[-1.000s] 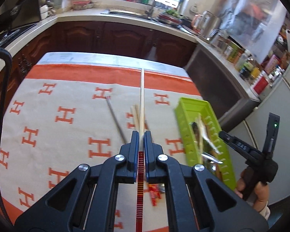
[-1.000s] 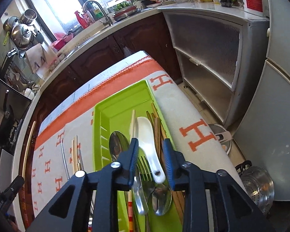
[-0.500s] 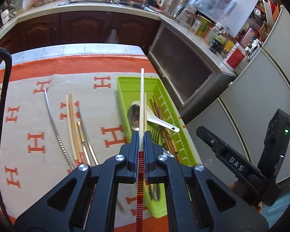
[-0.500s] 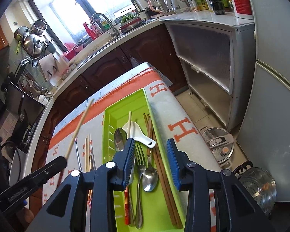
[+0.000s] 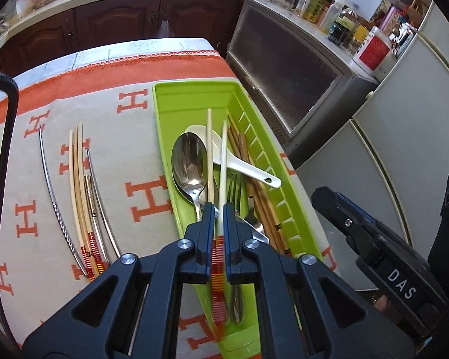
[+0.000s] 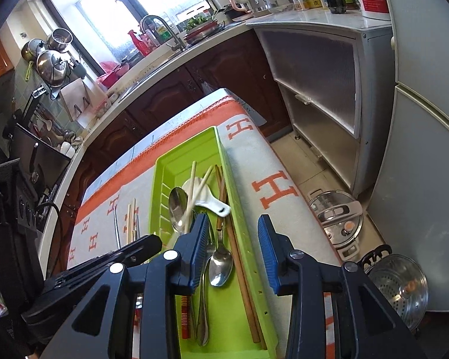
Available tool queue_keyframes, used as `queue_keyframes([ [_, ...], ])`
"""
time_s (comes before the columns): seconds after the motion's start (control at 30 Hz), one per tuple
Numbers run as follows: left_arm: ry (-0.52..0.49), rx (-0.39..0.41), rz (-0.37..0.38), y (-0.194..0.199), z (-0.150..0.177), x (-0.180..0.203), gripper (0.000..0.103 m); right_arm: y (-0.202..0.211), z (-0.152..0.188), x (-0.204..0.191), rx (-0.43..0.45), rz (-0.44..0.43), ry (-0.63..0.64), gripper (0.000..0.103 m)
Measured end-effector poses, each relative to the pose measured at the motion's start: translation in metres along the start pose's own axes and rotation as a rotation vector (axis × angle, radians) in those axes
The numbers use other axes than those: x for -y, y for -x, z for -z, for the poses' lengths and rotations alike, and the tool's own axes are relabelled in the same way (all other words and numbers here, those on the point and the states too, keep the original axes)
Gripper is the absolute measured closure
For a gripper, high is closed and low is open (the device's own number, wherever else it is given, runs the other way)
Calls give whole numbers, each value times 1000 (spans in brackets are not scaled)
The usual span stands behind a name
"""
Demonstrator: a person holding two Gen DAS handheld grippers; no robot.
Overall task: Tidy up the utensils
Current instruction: 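Carry the white spoon and red-striped chopstick into the green tray, then open both tools and withdraw them from the tray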
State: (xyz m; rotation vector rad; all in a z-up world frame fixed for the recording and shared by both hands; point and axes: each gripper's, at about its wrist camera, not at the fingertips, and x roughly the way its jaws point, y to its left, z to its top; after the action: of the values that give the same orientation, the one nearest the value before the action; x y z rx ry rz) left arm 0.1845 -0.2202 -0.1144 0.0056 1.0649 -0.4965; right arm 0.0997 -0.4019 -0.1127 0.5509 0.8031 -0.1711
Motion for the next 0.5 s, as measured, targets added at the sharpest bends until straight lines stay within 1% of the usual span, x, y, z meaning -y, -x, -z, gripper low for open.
queue_keyframes([
  [0.17,-6,-9,-17,2,3,-3,100,-12,4,-13,-21,-9,33,68],
  [0.5,3,10,-43,21,15,-24,100,-30,14,-33,-55,-19,74,68],
])
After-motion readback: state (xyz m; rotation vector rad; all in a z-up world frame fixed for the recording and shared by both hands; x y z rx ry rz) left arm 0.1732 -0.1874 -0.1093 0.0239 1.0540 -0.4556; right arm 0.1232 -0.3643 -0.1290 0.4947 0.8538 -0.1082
